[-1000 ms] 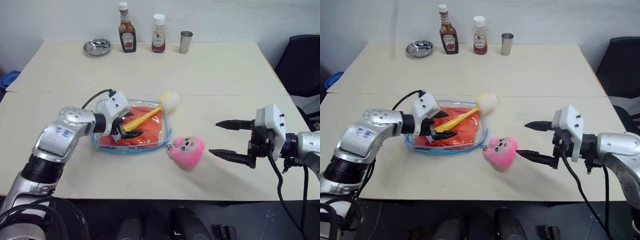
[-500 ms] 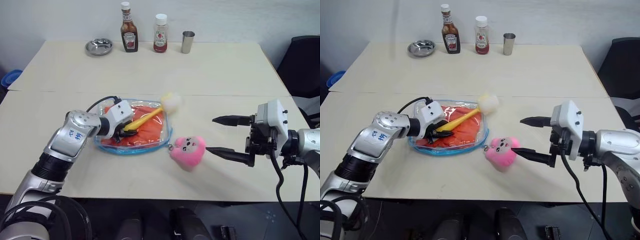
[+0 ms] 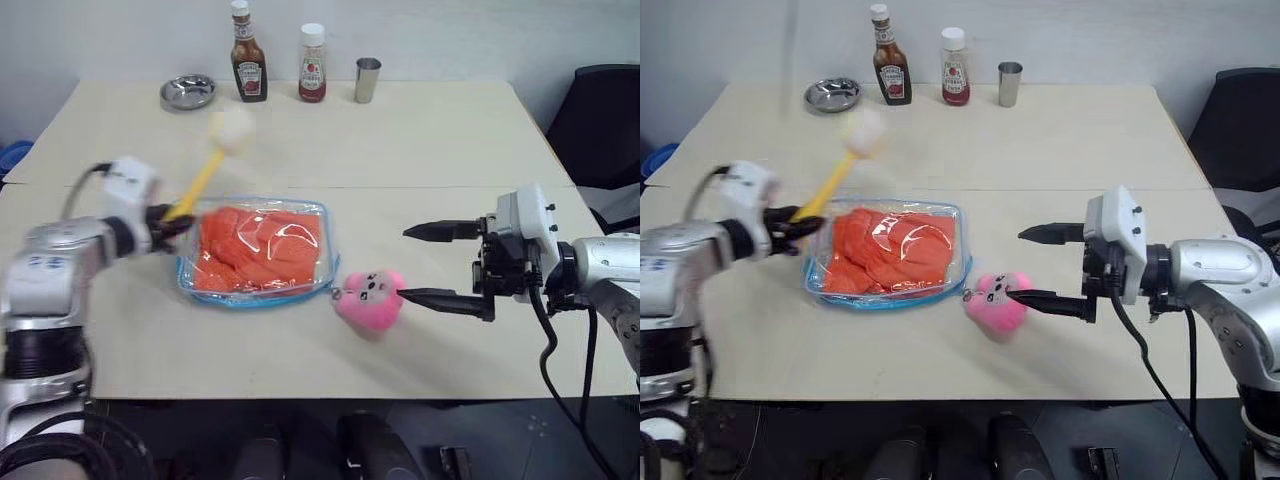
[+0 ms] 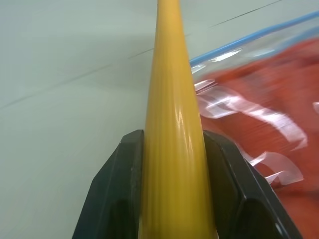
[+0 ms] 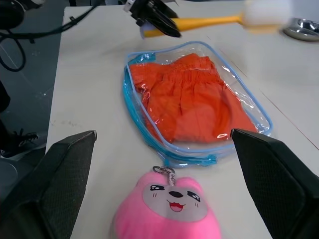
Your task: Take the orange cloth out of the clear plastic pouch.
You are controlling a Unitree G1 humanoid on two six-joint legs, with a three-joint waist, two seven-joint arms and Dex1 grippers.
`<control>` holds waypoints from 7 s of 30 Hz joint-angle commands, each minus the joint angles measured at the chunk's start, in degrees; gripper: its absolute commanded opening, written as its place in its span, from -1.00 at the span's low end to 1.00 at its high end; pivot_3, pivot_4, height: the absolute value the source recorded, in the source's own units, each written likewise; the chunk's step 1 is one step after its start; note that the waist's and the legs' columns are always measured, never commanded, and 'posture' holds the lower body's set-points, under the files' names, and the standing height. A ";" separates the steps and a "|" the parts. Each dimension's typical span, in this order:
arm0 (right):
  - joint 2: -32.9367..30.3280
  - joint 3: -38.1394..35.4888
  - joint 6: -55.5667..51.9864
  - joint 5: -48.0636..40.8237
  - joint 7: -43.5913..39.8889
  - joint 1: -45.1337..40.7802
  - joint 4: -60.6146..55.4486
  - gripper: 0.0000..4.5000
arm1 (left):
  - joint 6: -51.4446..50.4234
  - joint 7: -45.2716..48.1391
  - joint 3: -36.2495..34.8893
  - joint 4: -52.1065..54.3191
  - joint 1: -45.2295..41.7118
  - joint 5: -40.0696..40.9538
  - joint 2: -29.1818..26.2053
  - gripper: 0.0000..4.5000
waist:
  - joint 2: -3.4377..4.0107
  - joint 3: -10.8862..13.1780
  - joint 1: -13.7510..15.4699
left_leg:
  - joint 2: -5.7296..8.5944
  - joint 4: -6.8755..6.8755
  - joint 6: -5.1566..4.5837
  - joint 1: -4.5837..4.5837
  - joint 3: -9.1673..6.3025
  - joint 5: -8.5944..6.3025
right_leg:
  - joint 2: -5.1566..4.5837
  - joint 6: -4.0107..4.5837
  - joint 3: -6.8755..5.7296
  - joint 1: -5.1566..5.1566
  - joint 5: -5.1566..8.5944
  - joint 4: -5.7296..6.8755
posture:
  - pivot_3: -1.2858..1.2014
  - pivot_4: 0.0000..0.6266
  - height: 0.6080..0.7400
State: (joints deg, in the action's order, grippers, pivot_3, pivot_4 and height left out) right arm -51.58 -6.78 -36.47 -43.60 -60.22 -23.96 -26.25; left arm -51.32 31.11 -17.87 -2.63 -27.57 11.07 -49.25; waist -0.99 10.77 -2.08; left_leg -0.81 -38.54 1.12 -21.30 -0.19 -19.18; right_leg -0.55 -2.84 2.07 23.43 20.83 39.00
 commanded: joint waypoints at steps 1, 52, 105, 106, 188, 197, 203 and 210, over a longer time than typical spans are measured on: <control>1.38 1.64 2.08 1.14 -1.37 -2.05 0.84 1.00 | 6.47 -3.41 -6.18 -7.75 3.07 -2.19 -2.58 -0.38 | 0.00 0.00 0.45 | 0.00 -0.03 -0.01 0.00 -0.01 -0.01 | -0.03 0.00 -0.02 0.00 0.00 0.00 | 0.03 -0.52 1.00; -0.69 -5.92 3.71 5.78 2.16 14.89 -3.12 1.00 | 55.29 31.15 26.44 1.26 1.81 -14.14 -10.29 0.11 | -0.14 -0.07 0.57 | 0.05 -0.38 -0.39 -0.23 0.02 -0.27 | -0.04 0.00 0.00 0.05 0.00 0.08 | 0.03 -0.52 1.00; 7.88 14.76 -0.53 9.88 0.80 12.33 -1.79 -0.99 | 17.92 32.34 17.76 23.30 -2.85 22.01 -3.53 0.41 | -0.16 -0.08 0.51 | 0.06 -0.57 -0.27 -0.21 -0.04 -0.21 | 0.00 0.00 -0.01 0.02 0.00 0.26 | 0.03 -0.52 1.00; 8.56 16.47 -0.01 11.08 0.71 11.49 -0.69 -0.99 | 18.04 32.51 18.39 22.96 -3.48 21.71 -3.05 0.41 | -0.16 -0.08 0.46 | 0.06 -0.57 -0.27 -0.21 -0.04 -0.21 | 0.01 0.00 -0.01 0.02 0.00 0.26 | 0.03 -0.52 1.00; 16.77 28.85 74.15 51.57 -2.47 -23.81 52.90 -0.99 | 18.37 35.11 16.80 29.42 13.52 11.26 -0.89 -1.00 | -0.19 -0.10 0.23 | 0.04 -0.64 -0.07 -0.14 0.06 -0.09 | -0.02 0.00 0.04 0.06 0.00 0.48 | 0.03 -0.52 1.00; 11.18 26.65 79.52 48.43 -3.35 -22.00 53.48 -0.99 | 12.05 31.36 -2.61 27.19 25.87 17.62 -4.60 -1.00 | -0.18 -0.09 0.12 | 0.03 -0.60 -0.16 -0.13 0.04 -0.14 | -0.03 0.01 0.02 0.07 0.00 0.41 | 0.03 -0.52 1.00; 6.51 25.27 84.01 44.06 -5.55 -18.97 52.61 -0.99 | 12.61 31.76 -13.15 16.33 29.51 17.33 -8.53 -1.00 | -0.18 -0.08 0.11 | 0.03 -0.58 -0.30 -0.12 0.03 -0.22 | -0.06 0.01 0.00 0.05 0.01 0.35 | 0.03 -0.52 1.00; 6.07 25.71 84.64 42.85 -5.54 -16.61 51.43 -0.99 | 11.73 30.00 -9.41 16.83 28.10 18.49 -8.09 -1.00 | -0.17 -0.08 0.15 | 0.03 -0.58 -0.33 -0.13 0.03 -0.24 | -0.07 0.01 -0.01 0.04 0.01 0.35 | 0.03 -0.52 1.00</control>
State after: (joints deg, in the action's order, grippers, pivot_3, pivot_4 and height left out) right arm -44.08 20.91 47.78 -0.59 -65.87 -40.99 26.05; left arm -39.27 62.25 -27.31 13.02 0.62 29.21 -57.38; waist -1.16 10.69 -1.93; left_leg -0.78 -39.11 0.80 -21.42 -0.16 -19.43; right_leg -0.62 -2.83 2.05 23.47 20.84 39.35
